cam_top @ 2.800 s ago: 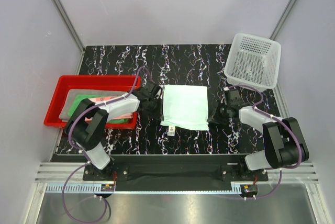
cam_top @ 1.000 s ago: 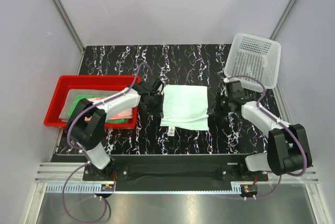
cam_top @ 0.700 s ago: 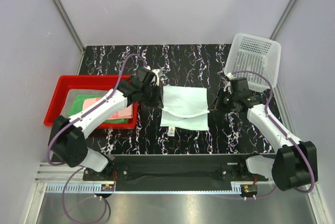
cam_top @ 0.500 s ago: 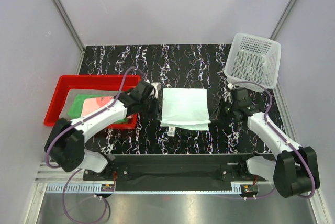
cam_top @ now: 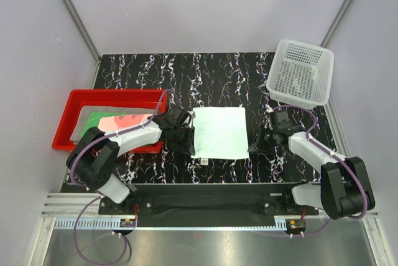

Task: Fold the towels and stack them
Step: Fold the towel

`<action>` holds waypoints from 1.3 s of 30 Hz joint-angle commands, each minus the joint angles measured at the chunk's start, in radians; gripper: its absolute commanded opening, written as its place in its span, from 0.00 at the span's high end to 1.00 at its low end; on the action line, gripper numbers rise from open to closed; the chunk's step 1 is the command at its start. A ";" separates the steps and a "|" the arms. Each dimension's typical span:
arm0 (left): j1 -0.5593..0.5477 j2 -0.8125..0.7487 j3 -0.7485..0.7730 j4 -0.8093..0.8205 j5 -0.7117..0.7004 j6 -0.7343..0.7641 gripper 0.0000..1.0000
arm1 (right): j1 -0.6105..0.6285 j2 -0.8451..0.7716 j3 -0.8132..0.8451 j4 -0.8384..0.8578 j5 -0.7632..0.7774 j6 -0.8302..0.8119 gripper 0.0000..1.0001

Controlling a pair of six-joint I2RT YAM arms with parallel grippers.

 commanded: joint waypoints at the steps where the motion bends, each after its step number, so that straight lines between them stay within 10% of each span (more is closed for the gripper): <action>1: -0.005 0.006 0.067 -0.057 -0.037 0.046 0.68 | 0.008 -0.015 0.044 0.000 0.048 0.001 0.73; 8: 0.038 0.094 0.431 -0.245 -0.246 0.296 0.60 | 0.008 0.073 0.283 -0.051 0.025 -0.199 0.55; 21: 0.193 0.462 0.839 -0.300 -0.053 0.663 0.57 | -0.011 0.652 0.941 -0.284 -0.151 -0.759 0.55; 39: 0.211 0.734 1.071 -0.312 -0.032 0.812 0.54 | -0.097 0.908 1.145 -0.422 -0.267 -1.071 0.57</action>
